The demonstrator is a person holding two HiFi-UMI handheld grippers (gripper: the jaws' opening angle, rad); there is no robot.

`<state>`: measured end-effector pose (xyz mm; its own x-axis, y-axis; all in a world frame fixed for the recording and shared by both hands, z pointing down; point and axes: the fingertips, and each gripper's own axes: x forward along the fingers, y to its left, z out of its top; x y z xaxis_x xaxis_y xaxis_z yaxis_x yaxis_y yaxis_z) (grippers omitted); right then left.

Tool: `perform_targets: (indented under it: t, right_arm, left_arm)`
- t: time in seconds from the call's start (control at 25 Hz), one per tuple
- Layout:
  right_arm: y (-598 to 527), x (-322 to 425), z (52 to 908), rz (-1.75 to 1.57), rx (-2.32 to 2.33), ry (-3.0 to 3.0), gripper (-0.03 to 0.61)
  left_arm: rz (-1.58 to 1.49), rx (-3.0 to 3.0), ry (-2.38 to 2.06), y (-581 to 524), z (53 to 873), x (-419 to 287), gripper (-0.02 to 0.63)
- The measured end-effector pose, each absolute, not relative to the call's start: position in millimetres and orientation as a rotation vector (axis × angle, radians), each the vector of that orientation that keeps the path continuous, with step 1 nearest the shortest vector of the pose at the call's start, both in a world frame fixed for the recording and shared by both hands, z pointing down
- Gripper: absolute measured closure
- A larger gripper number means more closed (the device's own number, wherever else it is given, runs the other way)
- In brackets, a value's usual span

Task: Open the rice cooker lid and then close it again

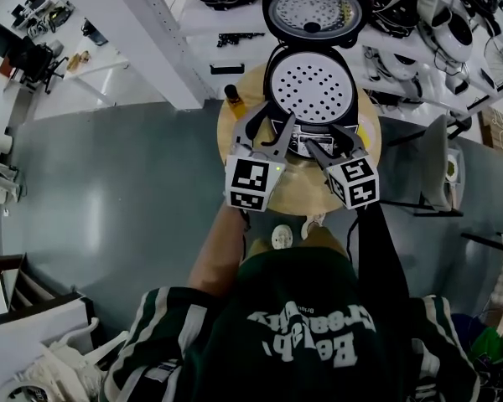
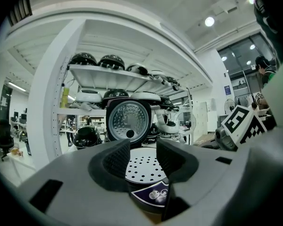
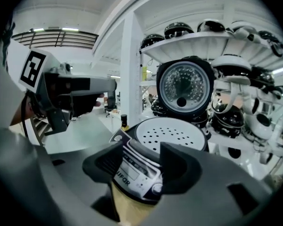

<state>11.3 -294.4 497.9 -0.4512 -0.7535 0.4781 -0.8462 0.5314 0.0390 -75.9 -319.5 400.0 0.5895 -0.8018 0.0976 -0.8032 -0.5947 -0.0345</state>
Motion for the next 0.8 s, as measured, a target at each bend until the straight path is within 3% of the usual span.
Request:
perform_targets:
  t: [0.8]
  right_arm:
    - [-401, 98, 328, 0.079, 1.568, -2.583, 0.334]
  left_arm:
    - [0.121, 2.835, -1.487, -404, 307, -56, 0.459]
